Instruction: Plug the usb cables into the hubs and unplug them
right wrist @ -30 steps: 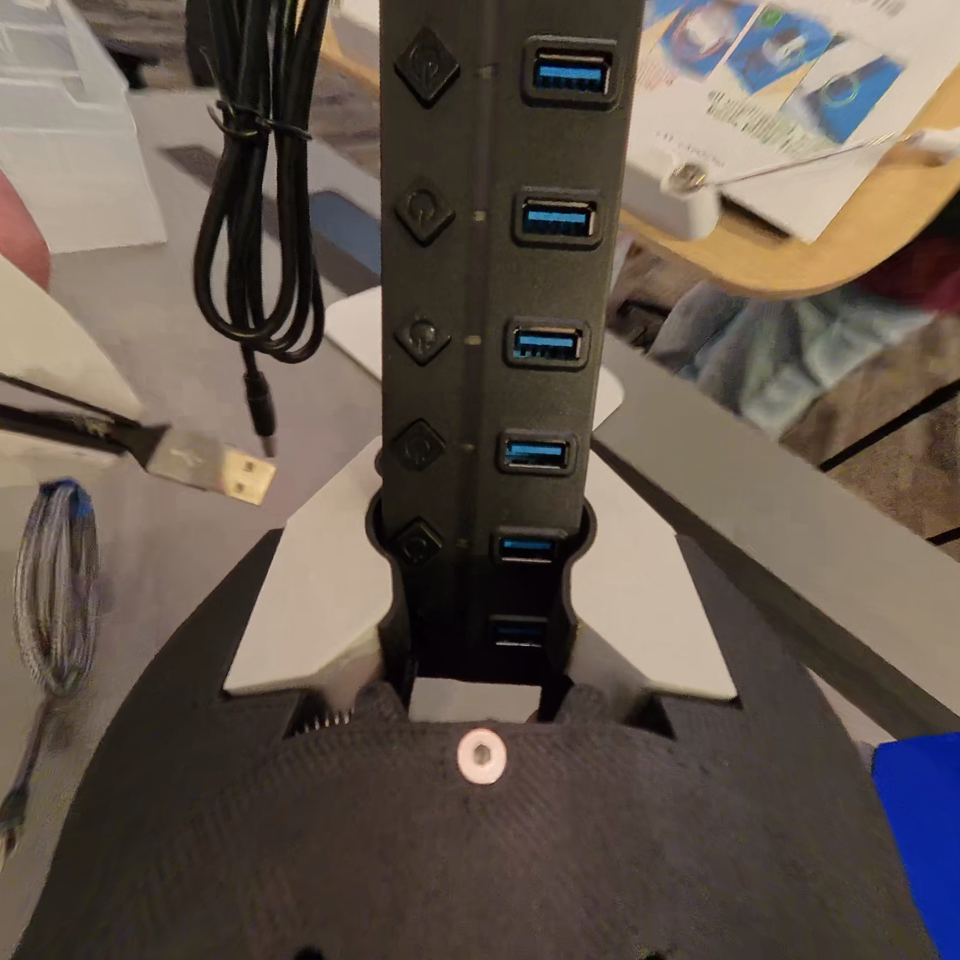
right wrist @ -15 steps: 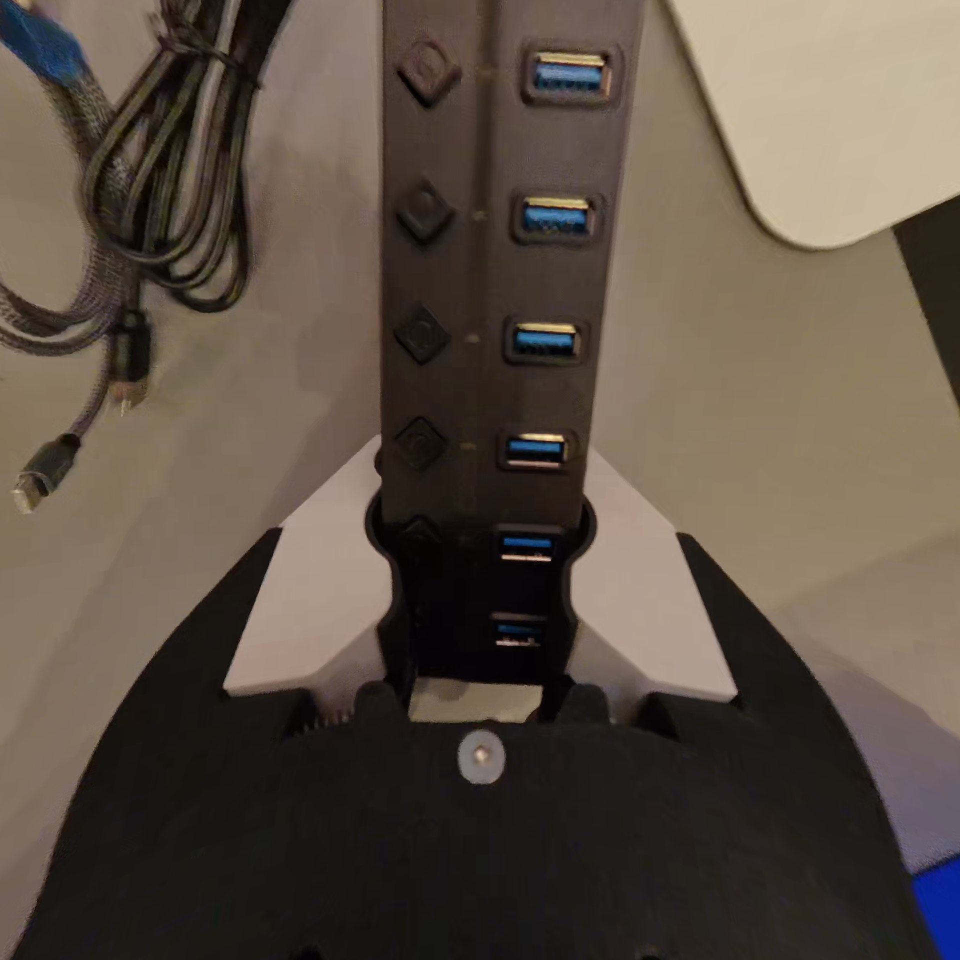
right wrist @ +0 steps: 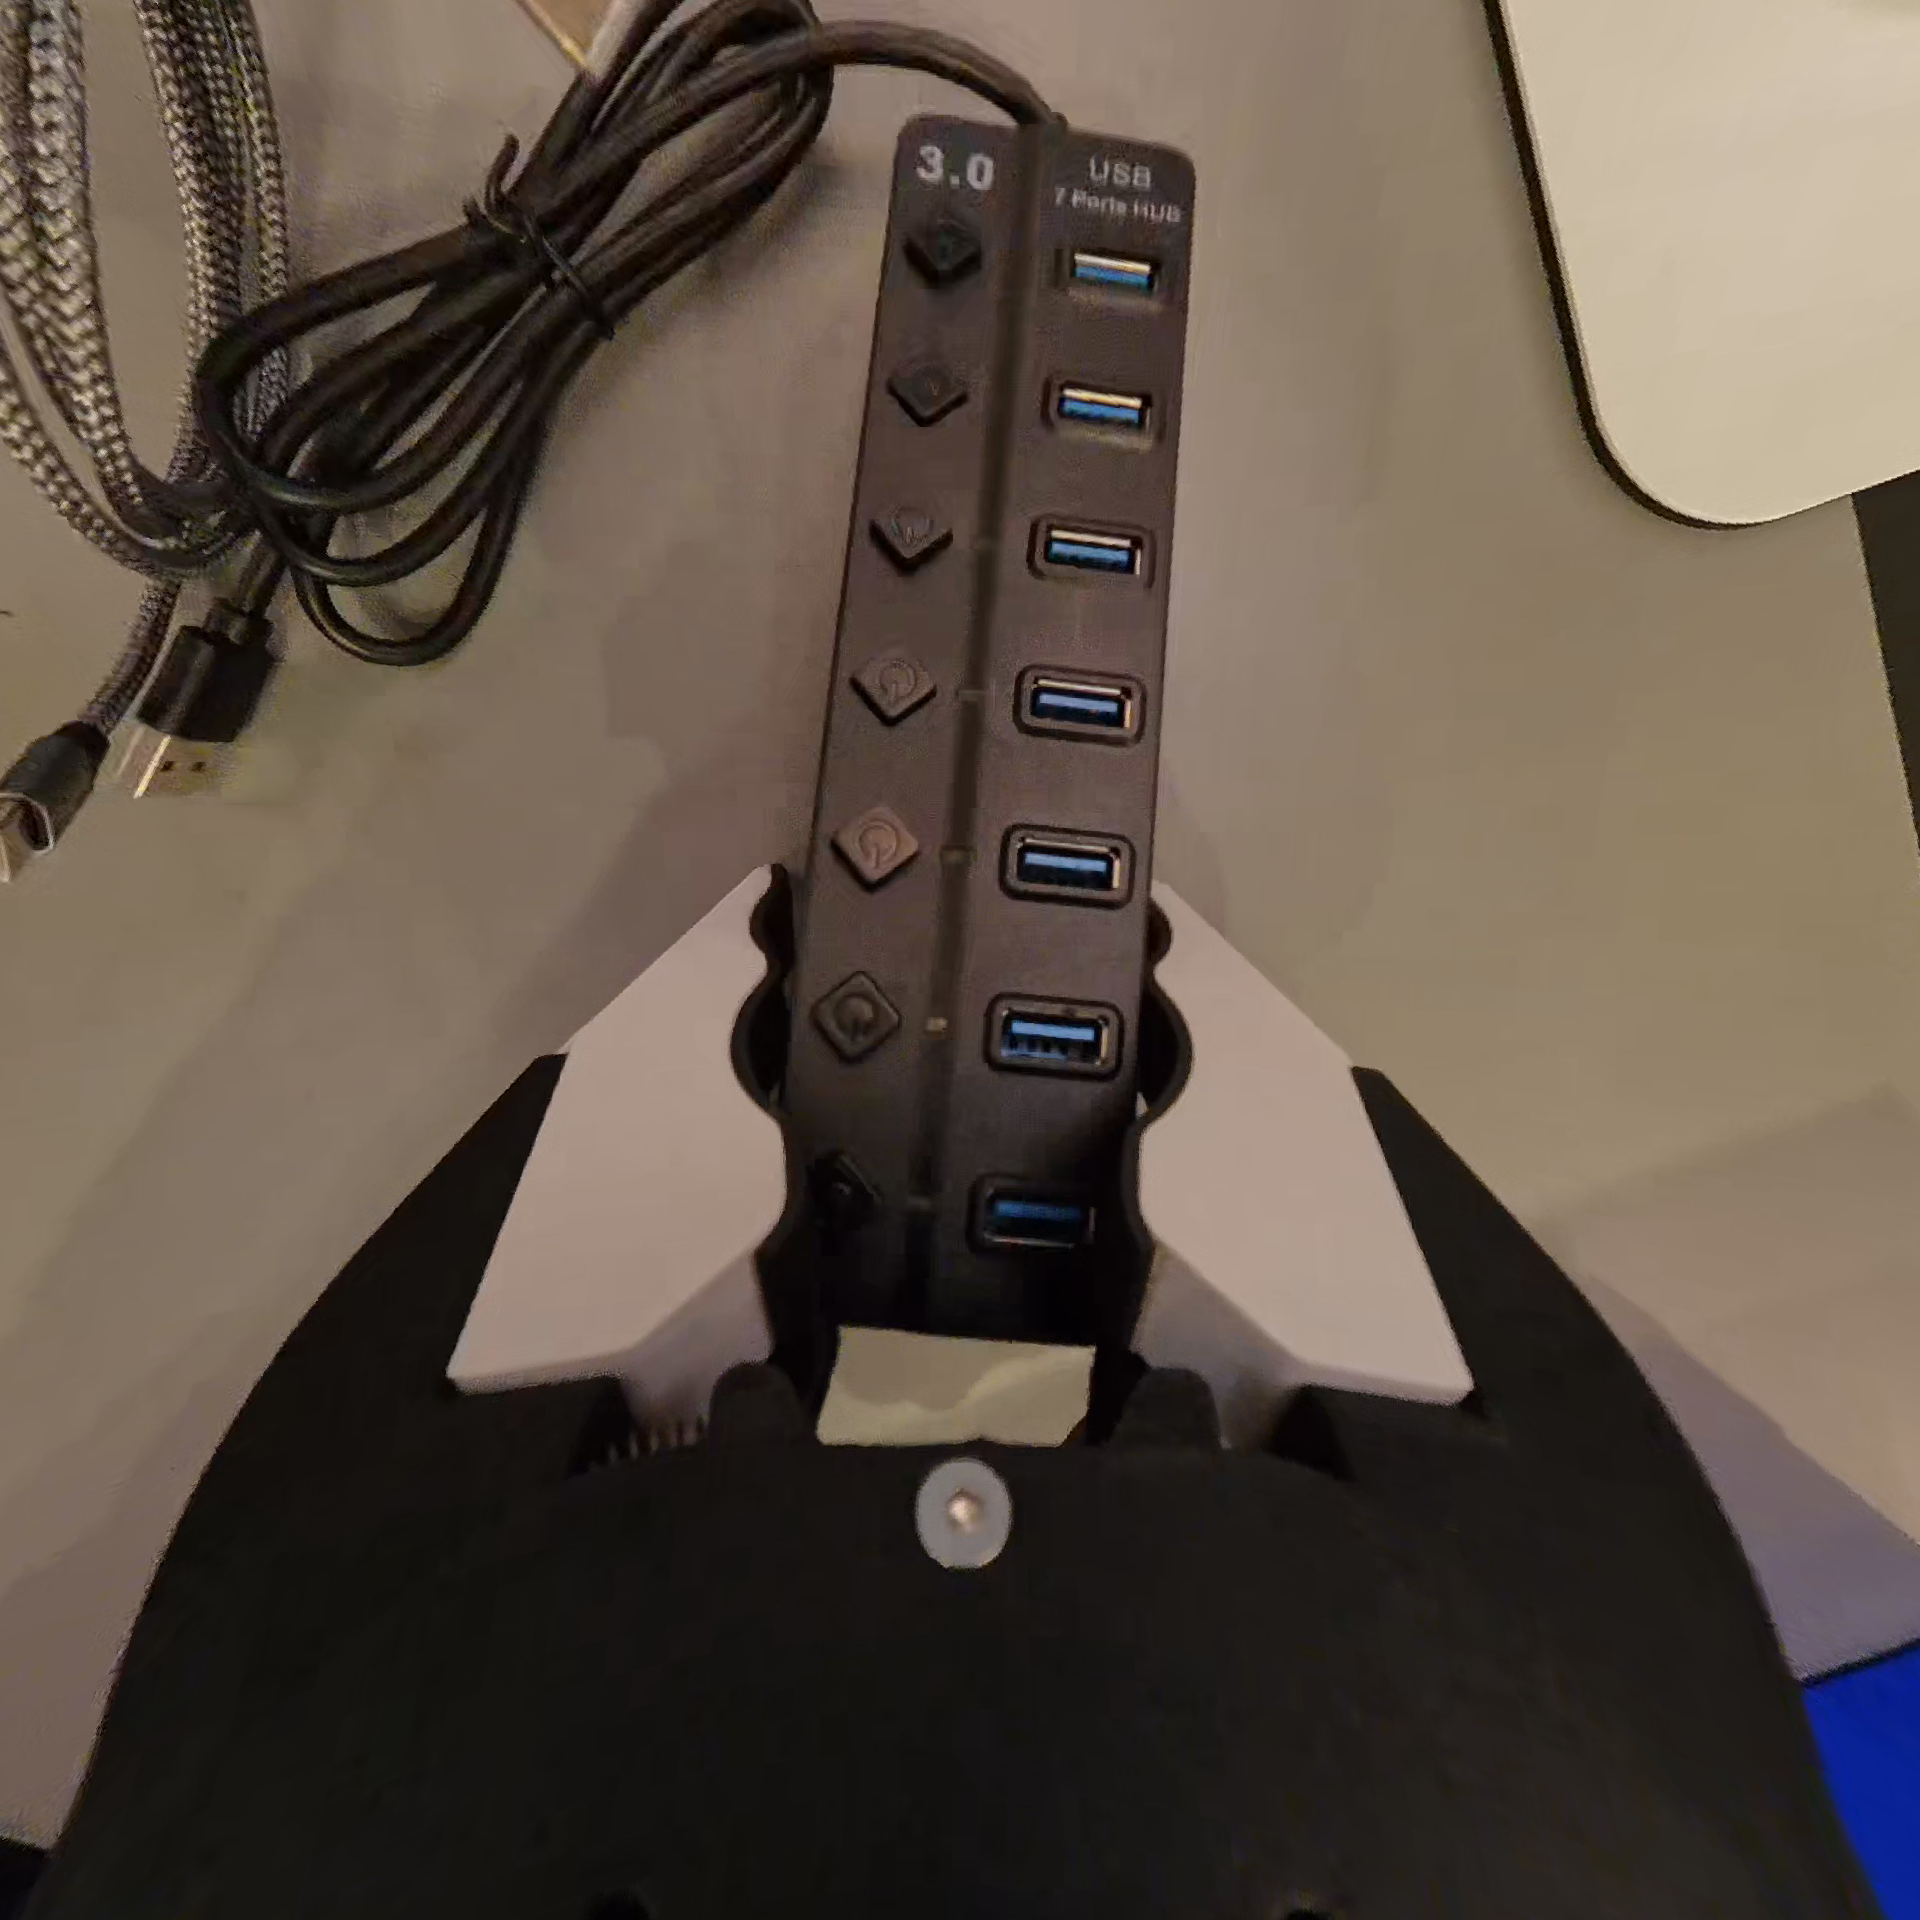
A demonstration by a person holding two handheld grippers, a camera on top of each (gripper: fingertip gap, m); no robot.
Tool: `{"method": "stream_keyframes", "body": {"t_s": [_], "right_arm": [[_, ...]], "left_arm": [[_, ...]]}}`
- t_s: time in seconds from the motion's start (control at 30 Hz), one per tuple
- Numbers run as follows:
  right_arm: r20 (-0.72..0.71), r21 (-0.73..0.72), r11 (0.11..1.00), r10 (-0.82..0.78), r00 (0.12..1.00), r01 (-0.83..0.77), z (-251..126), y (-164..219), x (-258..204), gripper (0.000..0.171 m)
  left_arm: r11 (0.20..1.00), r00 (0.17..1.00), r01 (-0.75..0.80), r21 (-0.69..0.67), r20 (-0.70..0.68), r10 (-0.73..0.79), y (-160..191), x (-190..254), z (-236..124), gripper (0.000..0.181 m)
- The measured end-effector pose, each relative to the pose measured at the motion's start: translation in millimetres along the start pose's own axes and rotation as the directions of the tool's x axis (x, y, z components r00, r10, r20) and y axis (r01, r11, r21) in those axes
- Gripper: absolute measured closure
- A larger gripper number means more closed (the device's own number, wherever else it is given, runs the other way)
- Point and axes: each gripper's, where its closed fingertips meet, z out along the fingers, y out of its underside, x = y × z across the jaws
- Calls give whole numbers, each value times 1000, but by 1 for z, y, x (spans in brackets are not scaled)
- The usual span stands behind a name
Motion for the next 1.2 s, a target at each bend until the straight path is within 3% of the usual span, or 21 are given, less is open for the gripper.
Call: {"method": "stream_keyframes", "body": {"t_s": [0.23,0.4,0.47,0.57,0.63,0.77,0.93,1.03,1.2], "right_arm": [[0,5,1000,-5,1000,5,-1,1,0,109],[-23,55,998,-40,999,41,-13,-6,3,99],[-91,123,989,-74,993,85,-26,-19,10,102],[-249,295,922,-179,952,251,-61,-60,9,121],[-415,332,848,-261,872,412,-81,-86,5,124],[-739,207,719,-330,588,664,-103,-119,1,133],[-877,10,626,-369,308,780,-112,-131,-6,156],[-902,-14,598,-353,247,801,-116,-134,-9,170],[-914,9,597,-320,249,802,-121,-134,-10,171]], "left_arm": [[1000,1000,2,1,3,-2,2,-1,1,176],[1000,1000,11,12,10,-11,1,-3,0,176],[999,1000,26,21,5,-26,0,-4,-1,176],[996,998,70,51,5,-70,-5,-8,-5,176],[991,994,110,73,6,-111,-9,-13,-9,176],[972,979,203,121,-7,-204,-17,-20,-17,176],[944,959,283,168,-41,-280,-24,-24,-23,176],[922,944,330,203,-72,-322,-29,-28,-28,176],[908,938,348,235,-78,-339,-34,-29,-30,176]]}}
